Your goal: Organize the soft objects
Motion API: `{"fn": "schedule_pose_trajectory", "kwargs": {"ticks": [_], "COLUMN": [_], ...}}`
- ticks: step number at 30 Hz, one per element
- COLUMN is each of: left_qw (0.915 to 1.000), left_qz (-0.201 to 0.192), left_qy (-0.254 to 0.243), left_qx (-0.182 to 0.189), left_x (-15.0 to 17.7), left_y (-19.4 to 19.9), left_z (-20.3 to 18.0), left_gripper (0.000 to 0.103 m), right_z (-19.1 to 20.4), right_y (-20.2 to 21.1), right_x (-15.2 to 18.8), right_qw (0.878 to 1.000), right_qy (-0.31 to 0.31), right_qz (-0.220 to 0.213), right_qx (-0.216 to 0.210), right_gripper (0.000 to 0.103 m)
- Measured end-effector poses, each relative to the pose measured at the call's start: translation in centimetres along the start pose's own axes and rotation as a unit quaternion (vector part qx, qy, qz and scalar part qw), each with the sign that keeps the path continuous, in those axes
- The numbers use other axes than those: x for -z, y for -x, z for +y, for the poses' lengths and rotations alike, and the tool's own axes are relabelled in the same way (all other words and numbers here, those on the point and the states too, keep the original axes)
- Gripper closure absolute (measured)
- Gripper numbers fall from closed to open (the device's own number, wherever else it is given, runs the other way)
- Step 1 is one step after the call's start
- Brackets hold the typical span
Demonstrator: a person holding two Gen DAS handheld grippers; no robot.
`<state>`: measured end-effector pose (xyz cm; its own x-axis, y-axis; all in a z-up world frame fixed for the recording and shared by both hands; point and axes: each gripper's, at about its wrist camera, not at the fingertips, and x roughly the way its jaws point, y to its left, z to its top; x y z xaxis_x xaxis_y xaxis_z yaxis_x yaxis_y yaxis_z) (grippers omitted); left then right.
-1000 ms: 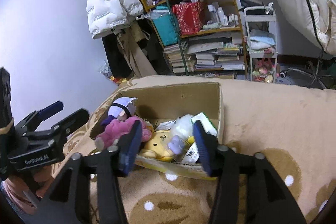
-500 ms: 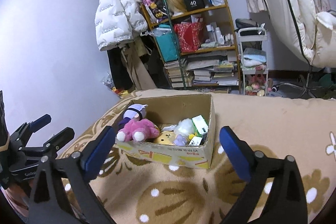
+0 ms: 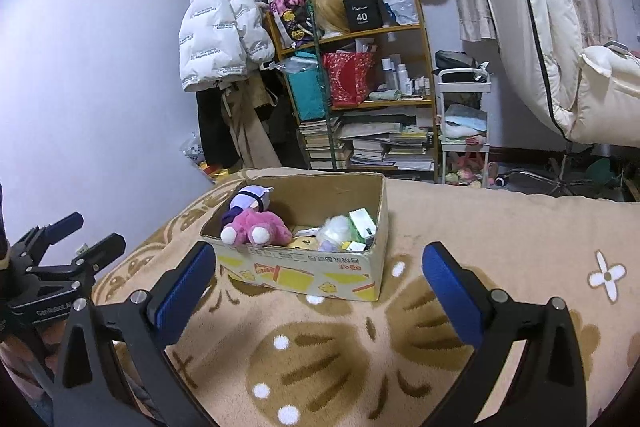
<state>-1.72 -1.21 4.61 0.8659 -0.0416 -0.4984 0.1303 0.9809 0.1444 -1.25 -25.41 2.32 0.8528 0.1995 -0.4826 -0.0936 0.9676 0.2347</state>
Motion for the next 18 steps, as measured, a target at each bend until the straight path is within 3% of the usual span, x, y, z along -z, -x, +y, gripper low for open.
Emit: {"fn": "schedule_pose_trajectory", "kwargs": {"ticks": [18], "left_qw": [1.0], "left_qz": [0.008], "left_qy": [-0.001], "left_qx": [0.0], "left_x": [0.8], "left_y": [-2.3], "left_z": [0.1], "left_gripper": [0.001], "right_z": [-1.8], "right_y": [-1.2], "right_x": [0.3], "right_qw": [0.999], "right_qy": [-0.042], "right_qz": [0.005], "right_qx": [0.021], "right_gripper": [0.0]}}
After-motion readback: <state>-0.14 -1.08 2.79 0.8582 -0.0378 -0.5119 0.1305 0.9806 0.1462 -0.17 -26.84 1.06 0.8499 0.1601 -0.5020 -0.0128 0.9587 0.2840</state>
